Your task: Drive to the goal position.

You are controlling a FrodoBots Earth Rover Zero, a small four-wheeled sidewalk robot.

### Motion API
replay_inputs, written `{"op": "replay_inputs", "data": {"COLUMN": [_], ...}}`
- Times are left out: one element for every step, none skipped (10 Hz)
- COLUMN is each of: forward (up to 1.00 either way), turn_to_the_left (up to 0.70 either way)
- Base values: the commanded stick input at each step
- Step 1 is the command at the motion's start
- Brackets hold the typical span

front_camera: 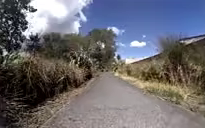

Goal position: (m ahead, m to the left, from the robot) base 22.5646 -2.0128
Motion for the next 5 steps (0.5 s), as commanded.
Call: {"op": "replay_inputs", "data": {"forward": [0.7, 0.7, 0.7, 0.7, 0.7], "turn_to_the_left": [0.0, 0.0, 0.0, 0.0, 0.0]}}
